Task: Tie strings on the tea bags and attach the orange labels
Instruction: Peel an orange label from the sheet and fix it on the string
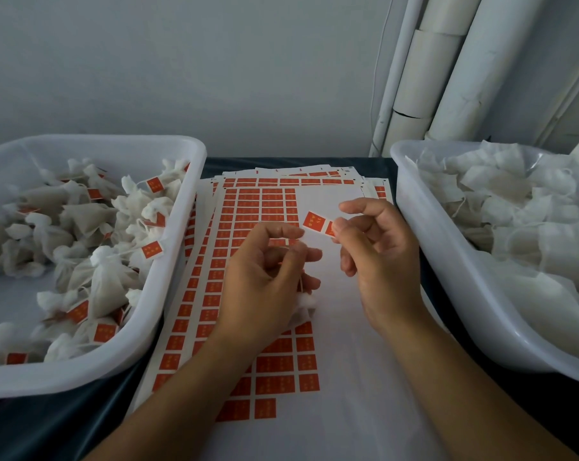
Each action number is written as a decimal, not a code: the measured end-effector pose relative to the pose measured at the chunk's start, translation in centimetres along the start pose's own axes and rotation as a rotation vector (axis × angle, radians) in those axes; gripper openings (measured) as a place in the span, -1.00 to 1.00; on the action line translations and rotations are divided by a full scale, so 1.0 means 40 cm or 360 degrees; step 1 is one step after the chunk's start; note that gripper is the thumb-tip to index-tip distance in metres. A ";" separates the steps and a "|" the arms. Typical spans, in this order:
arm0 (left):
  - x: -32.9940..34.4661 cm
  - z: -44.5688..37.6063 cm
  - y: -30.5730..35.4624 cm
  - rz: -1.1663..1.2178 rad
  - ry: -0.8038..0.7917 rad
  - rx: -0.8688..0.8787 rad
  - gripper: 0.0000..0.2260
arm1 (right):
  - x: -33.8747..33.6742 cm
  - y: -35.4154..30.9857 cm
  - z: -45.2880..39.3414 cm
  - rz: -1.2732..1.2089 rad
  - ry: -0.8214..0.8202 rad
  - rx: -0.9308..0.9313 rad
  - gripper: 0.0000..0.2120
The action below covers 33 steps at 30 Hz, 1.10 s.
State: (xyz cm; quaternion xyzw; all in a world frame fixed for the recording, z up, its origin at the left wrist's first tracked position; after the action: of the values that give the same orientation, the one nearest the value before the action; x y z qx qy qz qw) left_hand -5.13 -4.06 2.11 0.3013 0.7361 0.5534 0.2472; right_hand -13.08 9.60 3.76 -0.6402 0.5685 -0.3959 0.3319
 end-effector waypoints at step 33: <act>0.010 -0.005 -0.023 -0.0373 -0.0279 -0.0173 -0.54 | -0.002 0.014 -0.004 0.0026 0.0026 0.0174 -0.89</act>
State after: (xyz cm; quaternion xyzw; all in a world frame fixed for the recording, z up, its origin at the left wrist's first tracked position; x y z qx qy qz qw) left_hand -5.69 -4.11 1.27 0.2467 0.7109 0.5312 0.3893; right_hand -13.49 9.62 3.34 -0.6131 0.5540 -0.4290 0.3649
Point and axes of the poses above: each hand's wrist, its own z-axis away from the middle knuckle, its own x-axis out of the palm, y = z × x, the point moved 5 cm from there along -z, towards the middle knuckle, and after that the axes turned 15 degrees about y, right-handed, at the moved point
